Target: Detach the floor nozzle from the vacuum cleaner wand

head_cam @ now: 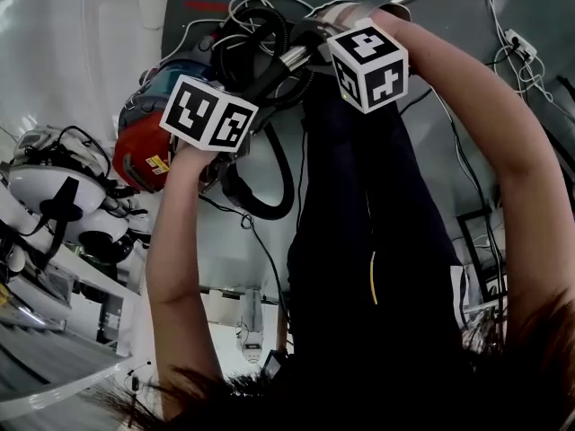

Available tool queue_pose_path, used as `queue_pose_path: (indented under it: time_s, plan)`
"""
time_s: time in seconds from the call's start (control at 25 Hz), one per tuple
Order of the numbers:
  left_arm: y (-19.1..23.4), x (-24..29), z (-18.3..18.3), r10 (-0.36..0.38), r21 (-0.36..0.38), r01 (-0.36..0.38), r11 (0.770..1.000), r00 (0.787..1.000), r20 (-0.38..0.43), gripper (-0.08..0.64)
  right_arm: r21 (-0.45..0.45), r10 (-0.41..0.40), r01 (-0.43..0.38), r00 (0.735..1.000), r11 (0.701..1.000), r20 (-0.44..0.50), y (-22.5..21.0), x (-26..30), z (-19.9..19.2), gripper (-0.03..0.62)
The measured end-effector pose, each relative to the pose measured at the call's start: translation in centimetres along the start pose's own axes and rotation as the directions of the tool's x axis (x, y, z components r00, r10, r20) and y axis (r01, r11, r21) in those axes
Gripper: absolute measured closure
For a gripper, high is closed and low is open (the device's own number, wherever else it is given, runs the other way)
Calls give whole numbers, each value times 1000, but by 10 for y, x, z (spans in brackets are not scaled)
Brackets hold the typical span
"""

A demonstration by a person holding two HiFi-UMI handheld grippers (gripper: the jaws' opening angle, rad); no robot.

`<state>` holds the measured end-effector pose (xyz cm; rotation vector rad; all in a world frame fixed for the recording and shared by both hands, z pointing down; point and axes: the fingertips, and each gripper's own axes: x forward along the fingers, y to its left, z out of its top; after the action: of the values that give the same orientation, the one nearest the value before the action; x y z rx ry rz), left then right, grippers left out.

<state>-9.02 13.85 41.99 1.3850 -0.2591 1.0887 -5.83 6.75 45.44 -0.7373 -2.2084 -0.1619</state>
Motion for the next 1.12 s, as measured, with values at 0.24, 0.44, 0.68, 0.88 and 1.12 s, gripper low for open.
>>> queue_pose_path:
  time_s: [0.24,0.44,0.68,0.88,1.12]
  plan:
    - [-2,3,-3,102,22,-103,994,995,20,515,50,151,-151,989,987,8,11,0,0,436]
    - [-1,1,1,68,20,-68,997,998,10,514,34,79,-78,996,996,-45,4,-2,-2,439]
    - [0,-2,17,125,185,-130,974,991,39,483,14,41,-40,995,999,-92,-1,-6,-7,439]
    - [-9,5,32,105,268,-102,958,995,6,448,0,46,-46,994,999,-95,6,-5,-7,439]
    - [-5,8,26,74,193,-47,980,988,-135,480,-38,20,-25,991,999,-133,6,-3,-7,439]
